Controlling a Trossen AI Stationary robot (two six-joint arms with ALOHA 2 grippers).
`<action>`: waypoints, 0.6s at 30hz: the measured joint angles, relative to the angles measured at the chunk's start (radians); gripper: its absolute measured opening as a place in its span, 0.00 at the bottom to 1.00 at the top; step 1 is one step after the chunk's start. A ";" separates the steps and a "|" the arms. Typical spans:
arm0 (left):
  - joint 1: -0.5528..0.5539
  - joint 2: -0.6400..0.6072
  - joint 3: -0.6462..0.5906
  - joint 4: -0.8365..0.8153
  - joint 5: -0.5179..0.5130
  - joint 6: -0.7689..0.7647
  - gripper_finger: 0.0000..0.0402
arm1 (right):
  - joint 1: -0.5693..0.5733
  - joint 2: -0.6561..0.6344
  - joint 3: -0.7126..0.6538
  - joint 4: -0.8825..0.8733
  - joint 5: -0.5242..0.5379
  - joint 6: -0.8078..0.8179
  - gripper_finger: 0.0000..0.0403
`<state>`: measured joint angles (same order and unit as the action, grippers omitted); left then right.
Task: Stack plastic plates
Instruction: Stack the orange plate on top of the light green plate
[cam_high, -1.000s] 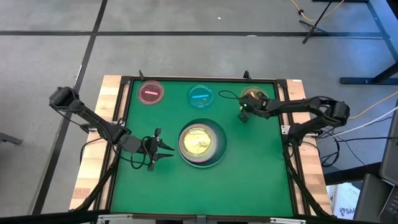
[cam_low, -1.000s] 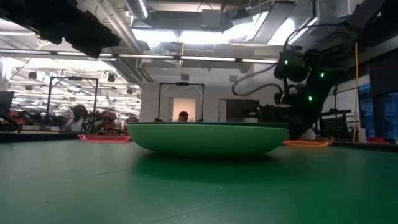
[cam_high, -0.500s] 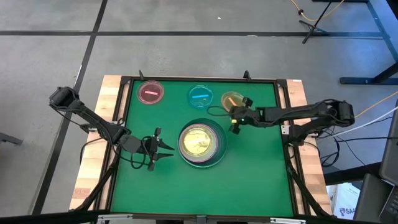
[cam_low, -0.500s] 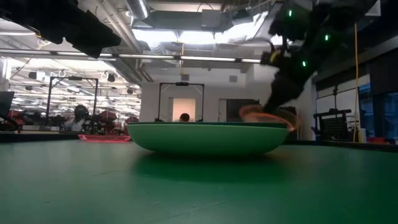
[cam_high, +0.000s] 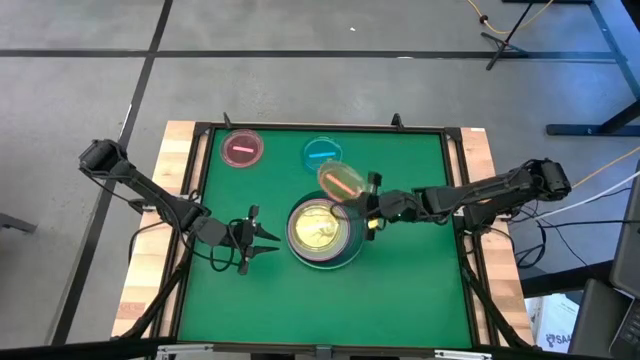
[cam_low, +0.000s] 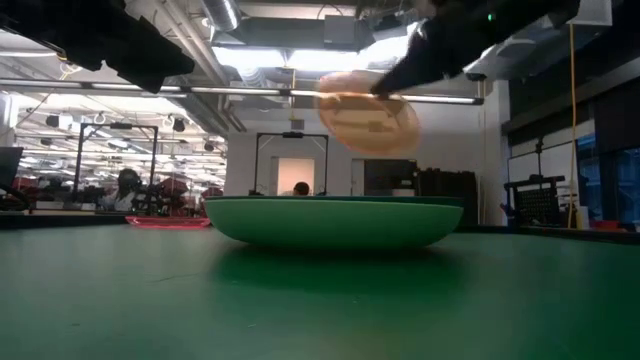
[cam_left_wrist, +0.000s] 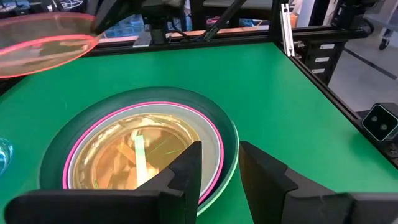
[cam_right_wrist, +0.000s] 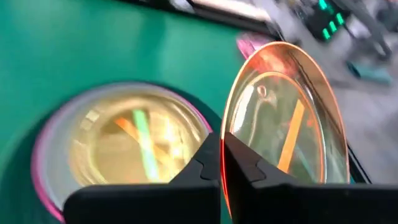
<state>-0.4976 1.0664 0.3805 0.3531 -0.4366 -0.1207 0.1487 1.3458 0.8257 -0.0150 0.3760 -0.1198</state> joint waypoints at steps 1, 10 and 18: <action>0.000 0.000 0.000 0.000 0.000 0.000 0.25 | 0.013 0.005 0.000 0.030 -0.013 -0.020 0.00; 0.000 0.000 0.000 0.000 -0.002 0.000 0.25 | 0.083 0.097 0.000 0.238 -0.200 -0.072 0.00; 0.000 0.000 0.000 0.000 -0.034 0.000 0.25 | 0.094 0.216 0.000 0.306 -0.286 -0.037 0.00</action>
<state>-0.4976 1.0664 0.3805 0.3527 -0.4702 -0.1204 0.2424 1.5617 0.8257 0.2906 0.0904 -0.1564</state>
